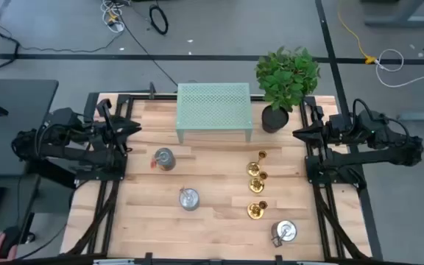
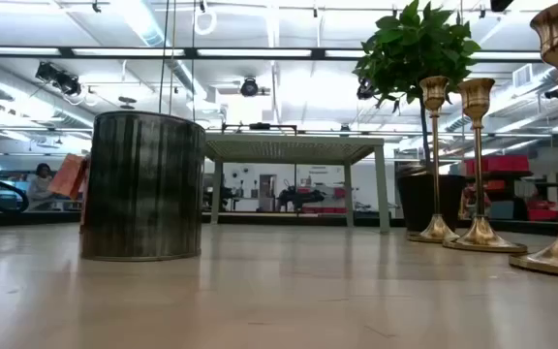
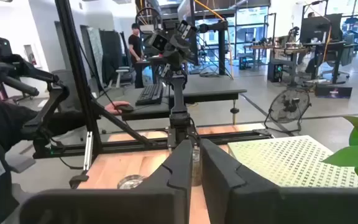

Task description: Pick & Place candle stick holders

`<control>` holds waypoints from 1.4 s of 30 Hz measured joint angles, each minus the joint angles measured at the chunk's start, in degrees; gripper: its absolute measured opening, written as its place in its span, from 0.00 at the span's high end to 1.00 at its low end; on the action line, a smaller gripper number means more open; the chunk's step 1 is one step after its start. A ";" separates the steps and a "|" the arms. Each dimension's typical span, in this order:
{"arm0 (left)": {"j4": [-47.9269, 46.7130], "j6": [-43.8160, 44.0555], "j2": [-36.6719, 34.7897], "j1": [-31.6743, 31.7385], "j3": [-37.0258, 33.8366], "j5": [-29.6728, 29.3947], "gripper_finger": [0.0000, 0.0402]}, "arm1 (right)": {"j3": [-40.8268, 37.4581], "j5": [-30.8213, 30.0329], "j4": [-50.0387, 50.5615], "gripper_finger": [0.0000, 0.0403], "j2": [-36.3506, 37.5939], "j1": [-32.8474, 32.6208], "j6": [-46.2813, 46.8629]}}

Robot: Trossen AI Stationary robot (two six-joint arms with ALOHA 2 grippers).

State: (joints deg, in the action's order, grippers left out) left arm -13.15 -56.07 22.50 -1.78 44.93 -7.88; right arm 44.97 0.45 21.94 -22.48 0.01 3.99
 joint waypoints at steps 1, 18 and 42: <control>0.02 0.00 0.00 0.00 0.00 0.00 0.85 | 0.00 0.00 0.00 0.91 0.00 0.02 -0.02; 0.02 0.00 0.00 0.00 0.00 -0.02 0.85 | 0.00 0.00 0.00 0.91 0.00 0.00 -0.01; 3.78 -9.11 0.39 0.00 -0.02 1.03 0.85 | 0.00 -3.45 -2.97 0.91 0.00 0.02 -6.01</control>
State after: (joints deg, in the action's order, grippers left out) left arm -9.37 -65.18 22.89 -1.79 44.91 -6.85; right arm 44.97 -3.01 18.96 -22.48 0.03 -2.02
